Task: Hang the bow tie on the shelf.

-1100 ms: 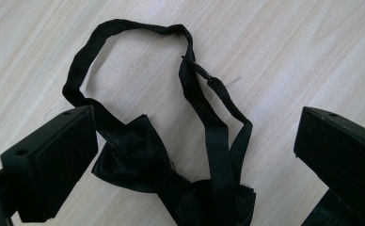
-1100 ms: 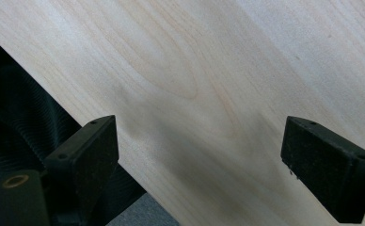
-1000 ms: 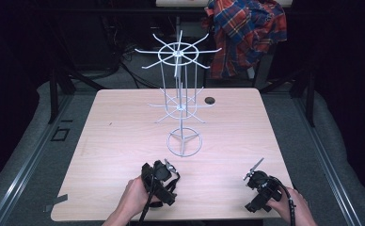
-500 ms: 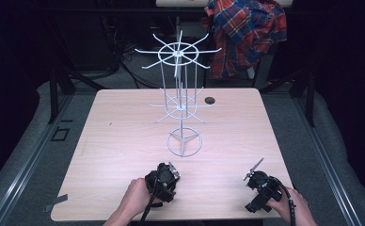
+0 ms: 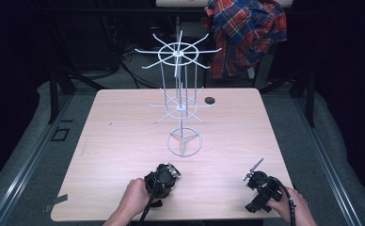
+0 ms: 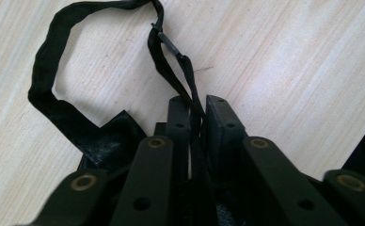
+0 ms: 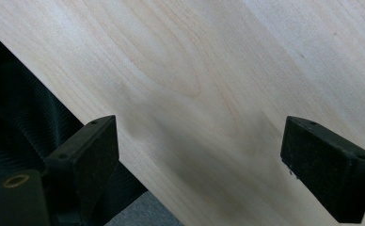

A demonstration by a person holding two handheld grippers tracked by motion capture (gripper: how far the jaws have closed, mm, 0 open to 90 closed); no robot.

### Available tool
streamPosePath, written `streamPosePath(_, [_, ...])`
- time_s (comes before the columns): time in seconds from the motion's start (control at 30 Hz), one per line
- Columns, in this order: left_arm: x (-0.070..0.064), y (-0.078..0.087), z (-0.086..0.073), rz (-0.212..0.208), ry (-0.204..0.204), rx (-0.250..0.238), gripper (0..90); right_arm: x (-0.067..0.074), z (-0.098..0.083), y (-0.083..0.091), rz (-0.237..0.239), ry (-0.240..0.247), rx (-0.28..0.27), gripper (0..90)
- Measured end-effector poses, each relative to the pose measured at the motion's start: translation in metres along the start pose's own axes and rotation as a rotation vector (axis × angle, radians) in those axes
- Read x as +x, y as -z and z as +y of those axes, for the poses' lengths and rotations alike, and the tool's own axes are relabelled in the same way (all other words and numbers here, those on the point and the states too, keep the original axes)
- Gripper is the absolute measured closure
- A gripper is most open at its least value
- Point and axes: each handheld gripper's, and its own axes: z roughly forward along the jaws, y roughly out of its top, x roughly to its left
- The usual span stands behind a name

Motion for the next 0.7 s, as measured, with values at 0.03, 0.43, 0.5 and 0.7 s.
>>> streamPosePath(0.03, [0.001, 0.000, -0.001, 0.002, 0.004, -0.004, 81.7, 0.000, 0.000, 0.000, 0.000, 0.000, 0.000, 11.3])
streamPosePath(0.43, [0.015, 0.018, -0.008, -0.047, 0.076, -0.103, 88.0, 0.001, 0.000, 0.002, -0.003, 0.007, -0.005, 11.3])
streamPosePath(0.5, [0.018, 0.025, -0.010, -0.055, 0.094, -0.140, 88.0, 0.001, 0.000, 0.002, -0.009, 0.012, 0.000, 11.3])
streamPosePath(0.7, [0.023, 0.038, -0.016, -0.051, 0.133, -0.213, 87.9, 0.000, -0.001, 0.002, -0.005, 0.020, 0.004, 11.3])
